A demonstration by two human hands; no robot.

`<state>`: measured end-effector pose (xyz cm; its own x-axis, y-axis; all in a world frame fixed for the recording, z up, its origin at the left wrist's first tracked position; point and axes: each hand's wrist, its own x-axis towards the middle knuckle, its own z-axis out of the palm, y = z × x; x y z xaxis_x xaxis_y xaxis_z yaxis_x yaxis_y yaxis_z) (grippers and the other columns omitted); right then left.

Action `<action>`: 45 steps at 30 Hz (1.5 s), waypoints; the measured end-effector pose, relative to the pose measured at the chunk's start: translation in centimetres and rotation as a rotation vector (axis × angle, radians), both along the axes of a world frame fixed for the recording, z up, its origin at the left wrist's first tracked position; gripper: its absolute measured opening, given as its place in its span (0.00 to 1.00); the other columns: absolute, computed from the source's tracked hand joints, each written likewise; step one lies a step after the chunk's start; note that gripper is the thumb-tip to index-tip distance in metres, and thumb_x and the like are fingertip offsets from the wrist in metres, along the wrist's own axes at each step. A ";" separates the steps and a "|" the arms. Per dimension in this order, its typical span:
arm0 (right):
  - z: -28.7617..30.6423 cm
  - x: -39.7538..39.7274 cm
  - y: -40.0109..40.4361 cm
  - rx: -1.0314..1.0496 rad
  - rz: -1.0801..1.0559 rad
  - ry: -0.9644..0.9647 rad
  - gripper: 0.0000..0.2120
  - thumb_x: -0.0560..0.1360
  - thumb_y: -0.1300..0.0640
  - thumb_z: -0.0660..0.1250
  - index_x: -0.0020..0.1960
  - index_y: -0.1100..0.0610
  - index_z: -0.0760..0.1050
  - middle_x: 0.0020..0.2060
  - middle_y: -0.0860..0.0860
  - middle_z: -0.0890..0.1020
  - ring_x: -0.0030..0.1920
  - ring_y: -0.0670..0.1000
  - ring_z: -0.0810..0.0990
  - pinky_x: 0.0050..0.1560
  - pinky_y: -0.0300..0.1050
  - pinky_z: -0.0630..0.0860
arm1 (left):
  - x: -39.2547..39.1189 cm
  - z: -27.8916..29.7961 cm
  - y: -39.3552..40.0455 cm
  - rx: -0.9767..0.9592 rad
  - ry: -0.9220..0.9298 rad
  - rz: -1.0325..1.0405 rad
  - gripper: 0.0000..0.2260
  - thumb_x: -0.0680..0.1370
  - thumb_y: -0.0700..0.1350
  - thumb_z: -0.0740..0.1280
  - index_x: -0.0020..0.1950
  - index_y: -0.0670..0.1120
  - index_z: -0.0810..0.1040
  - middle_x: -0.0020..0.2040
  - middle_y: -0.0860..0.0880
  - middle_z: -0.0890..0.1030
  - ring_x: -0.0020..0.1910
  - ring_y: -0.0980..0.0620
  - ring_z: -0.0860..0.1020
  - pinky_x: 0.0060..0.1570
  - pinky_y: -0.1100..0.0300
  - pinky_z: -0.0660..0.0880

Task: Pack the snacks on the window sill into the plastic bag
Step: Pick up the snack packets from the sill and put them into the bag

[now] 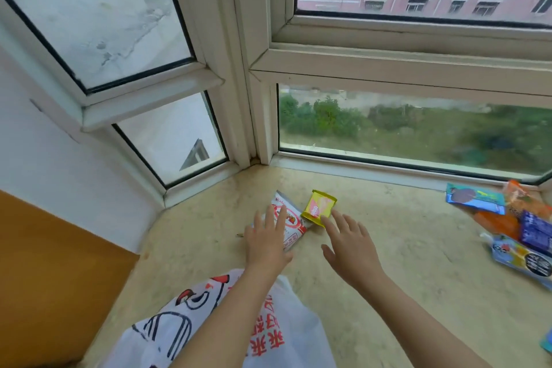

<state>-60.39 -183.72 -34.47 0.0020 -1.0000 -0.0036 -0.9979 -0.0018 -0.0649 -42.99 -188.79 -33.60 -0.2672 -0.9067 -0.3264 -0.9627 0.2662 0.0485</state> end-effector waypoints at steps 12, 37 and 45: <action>-11.4 -1.1 -7.9 0.158 -0.139 0.017 0.27 0.63 0.44 0.77 0.57 0.55 0.80 0.58 0.61 0.79 0.49 0.66 0.81 0.40 0.59 0.80 | -2.1 -10.6 -6.0 0.151 -0.123 0.002 0.52 0.70 0.65 0.69 0.76 0.57 0.31 0.78 0.43 0.35 0.75 0.35 0.38 0.68 0.31 0.51; -13.8 2.1 -12.3 0.217 -0.525 -0.244 0.24 0.76 0.47 0.61 0.71 0.45 0.61 0.75 0.55 0.55 0.61 0.61 0.69 0.50 0.51 0.73 | -1.3 -13.2 -5.6 0.028 -0.025 0.074 0.38 0.75 0.57 0.65 0.76 0.63 0.42 0.72 0.43 0.58 0.62 0.45 0.67 0.58 0.48 0.67; -10.7 2.2 -10.5 0.109 -0.466 -0.222 0.20 0.75 0.50 0.62 0.66 0.52 0.67 0.73 0.53 0.62 0.58 0.60 0.71 0.47 0.53 0.77 | -0.5 -11.6 -4.3 -0.028 0.050 0.125 0.37 0.76 0.53 0.65 0.77 0.63 0.44 0.72 0.46 0.59 0.60 0.47 0.69 0.49 0.54 0.69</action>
<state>-58.16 -194.21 -45.18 -0.4298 -0.8891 -0.1576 -0.8535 0.4570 -0.2502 -43.48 -193.12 -45.17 -0.1671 -0.9425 -0.2893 -0.9850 0.1467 0.0911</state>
